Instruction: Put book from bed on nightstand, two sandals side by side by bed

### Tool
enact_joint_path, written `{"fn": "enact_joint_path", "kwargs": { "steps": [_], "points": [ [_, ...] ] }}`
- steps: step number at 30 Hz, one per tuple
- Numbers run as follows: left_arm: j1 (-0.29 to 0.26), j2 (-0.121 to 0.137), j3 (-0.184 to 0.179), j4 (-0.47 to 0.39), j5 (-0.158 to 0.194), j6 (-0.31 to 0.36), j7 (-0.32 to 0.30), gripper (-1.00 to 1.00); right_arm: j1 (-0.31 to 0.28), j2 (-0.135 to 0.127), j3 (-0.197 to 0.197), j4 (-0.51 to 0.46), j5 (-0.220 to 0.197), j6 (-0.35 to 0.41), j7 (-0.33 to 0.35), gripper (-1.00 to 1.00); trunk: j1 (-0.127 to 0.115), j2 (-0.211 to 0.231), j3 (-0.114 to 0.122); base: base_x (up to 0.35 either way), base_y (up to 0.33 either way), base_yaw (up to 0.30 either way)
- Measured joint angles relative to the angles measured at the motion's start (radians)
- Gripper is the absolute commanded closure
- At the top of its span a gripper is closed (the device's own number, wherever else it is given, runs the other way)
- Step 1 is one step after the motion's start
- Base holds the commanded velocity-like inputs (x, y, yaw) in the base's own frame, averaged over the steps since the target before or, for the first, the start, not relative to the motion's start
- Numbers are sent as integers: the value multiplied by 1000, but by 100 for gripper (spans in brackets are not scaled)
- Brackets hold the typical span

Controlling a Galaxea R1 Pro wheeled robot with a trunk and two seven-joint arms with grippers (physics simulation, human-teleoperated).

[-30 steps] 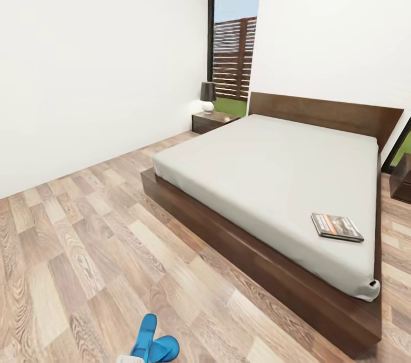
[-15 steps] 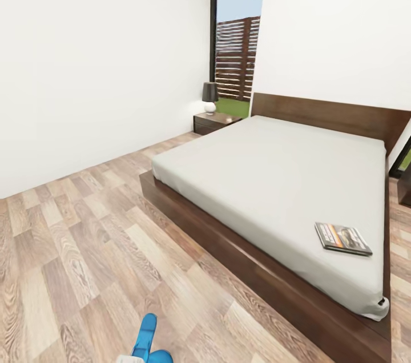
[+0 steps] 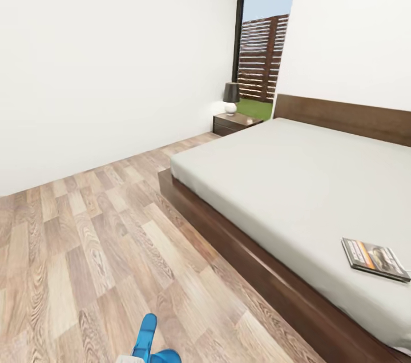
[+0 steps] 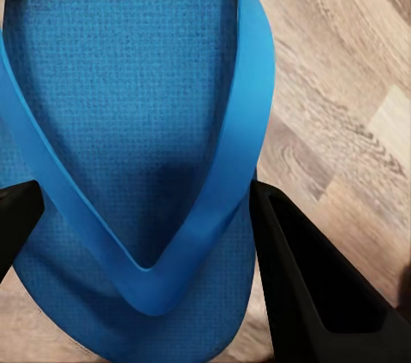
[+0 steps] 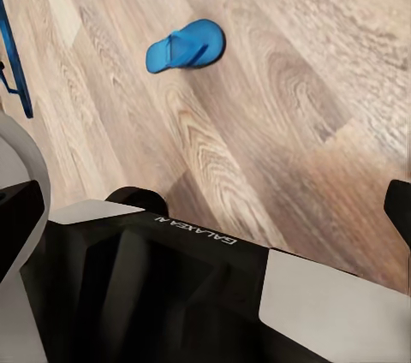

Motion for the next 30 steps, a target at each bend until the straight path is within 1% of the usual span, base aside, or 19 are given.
{"fn": "enact_joint_path", "kwargs": {
  "steps": [6, 30],
  "points": [
    [0, 0, 0, 0, 0, 0, 0, 100, 0, 0, 0, 0, 0, 0, 0, -100, 0, 0, 0, 74, -69, 243],
    [0, 0, 0, 0, 0, 0, 0, 100, 0, 0, 0, 0, 0, 0, 0, -100, 0, 0, 0, 2, -1, 243]
  ]
}}
